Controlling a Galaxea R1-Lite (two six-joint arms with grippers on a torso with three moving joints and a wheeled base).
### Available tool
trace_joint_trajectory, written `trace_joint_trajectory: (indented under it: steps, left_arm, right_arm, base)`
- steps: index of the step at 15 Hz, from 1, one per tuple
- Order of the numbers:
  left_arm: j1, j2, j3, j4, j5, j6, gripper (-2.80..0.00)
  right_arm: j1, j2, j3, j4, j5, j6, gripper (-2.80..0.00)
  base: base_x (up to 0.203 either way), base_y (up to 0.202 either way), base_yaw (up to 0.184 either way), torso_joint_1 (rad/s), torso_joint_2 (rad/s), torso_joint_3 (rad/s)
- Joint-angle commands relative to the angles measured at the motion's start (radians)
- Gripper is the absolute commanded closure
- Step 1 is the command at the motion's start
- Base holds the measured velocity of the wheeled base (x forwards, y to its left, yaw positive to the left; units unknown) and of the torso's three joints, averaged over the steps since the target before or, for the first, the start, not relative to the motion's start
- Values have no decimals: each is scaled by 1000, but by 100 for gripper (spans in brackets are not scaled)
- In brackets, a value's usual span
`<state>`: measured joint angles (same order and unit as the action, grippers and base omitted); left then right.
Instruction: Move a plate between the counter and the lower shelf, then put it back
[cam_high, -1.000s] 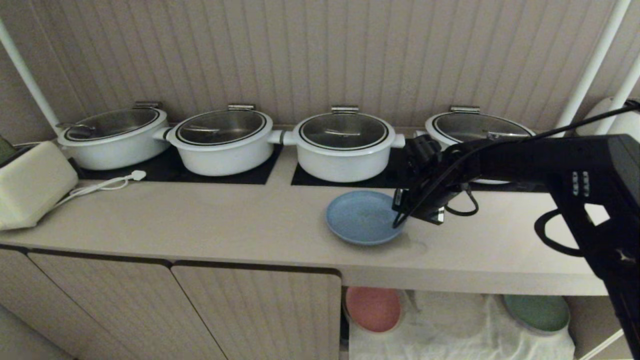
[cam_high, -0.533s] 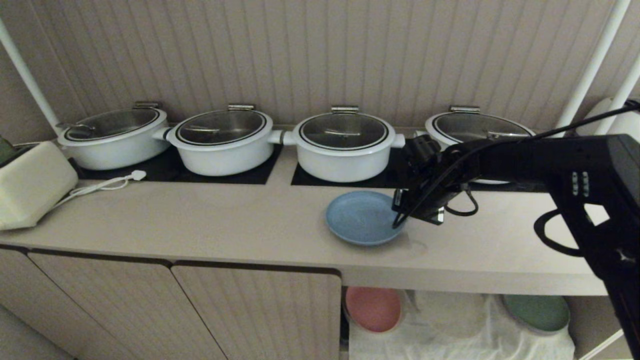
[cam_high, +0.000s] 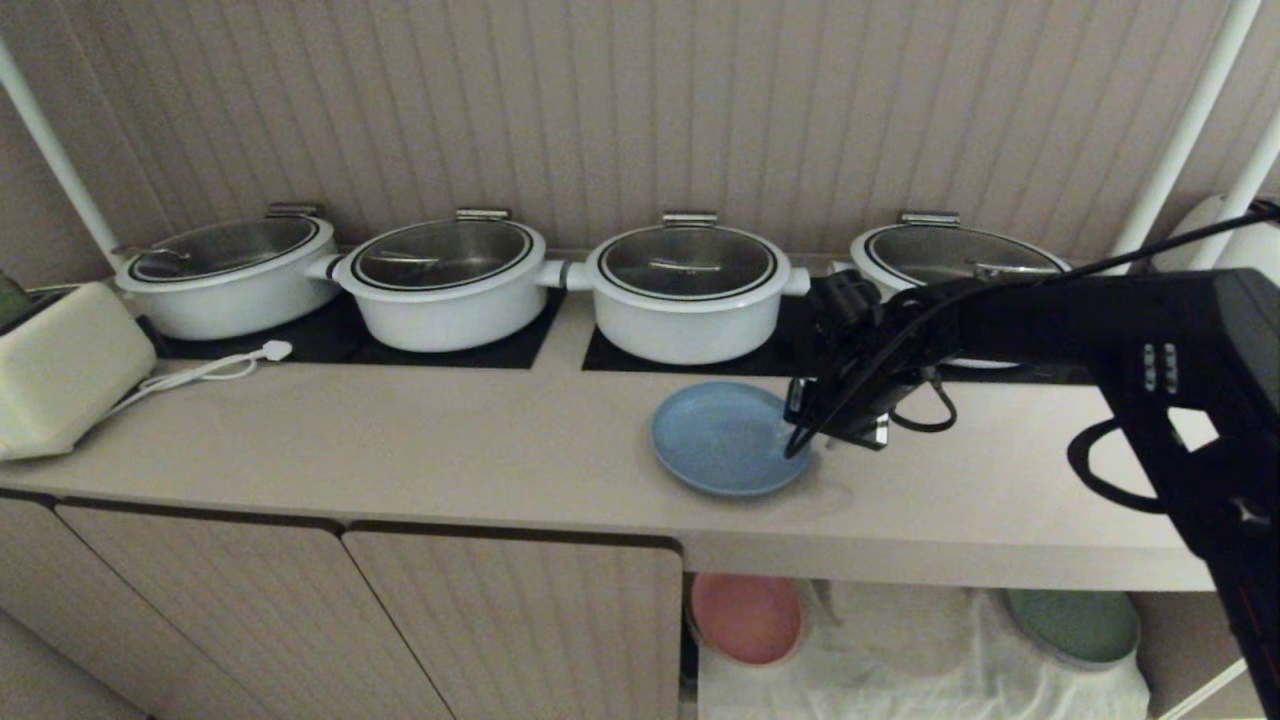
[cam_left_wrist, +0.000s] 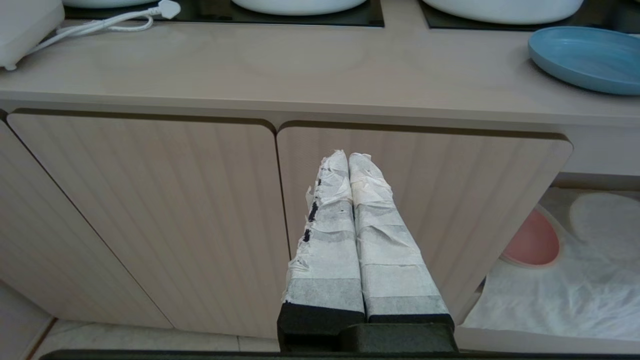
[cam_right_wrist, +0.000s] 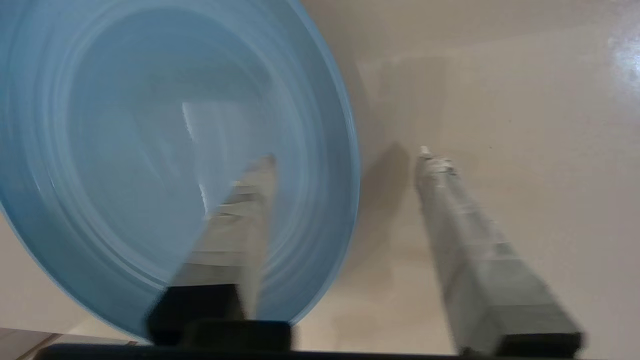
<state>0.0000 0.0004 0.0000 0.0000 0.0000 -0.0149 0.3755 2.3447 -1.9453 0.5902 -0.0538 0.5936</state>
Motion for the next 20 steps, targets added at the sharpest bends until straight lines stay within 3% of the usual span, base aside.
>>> trace_joint_trajectory:
  steps: [1, 17, 18, 20]
  left_arm:
    - [0, 0, 0, 0, 0, 0, 0]
    - [0, 0, 0, 0, 0, 0, 0]
    - [0, 0, 0, 0, 0, 0, 0]
    - [0, 0, 0, 0, 0, 0, 0]
  right_arm:
    - [-1, -7, 1, 6, 0, 3, -280]
    - [-1, -241, 90, 8, -3, -8, -280]
    - [-1, -265, 112, 4, -3, -8, 0]
    - [1, -316, 164, 1, -4, -9, 0]
  base:
    - [0, 0, 0, 0, 0, 0]
    - [0, 0, 0, 0, 0, 0]
    - [0, 0, 0, 0, 0, 0]
    - [0, 0, 0, 0, 0, 0]
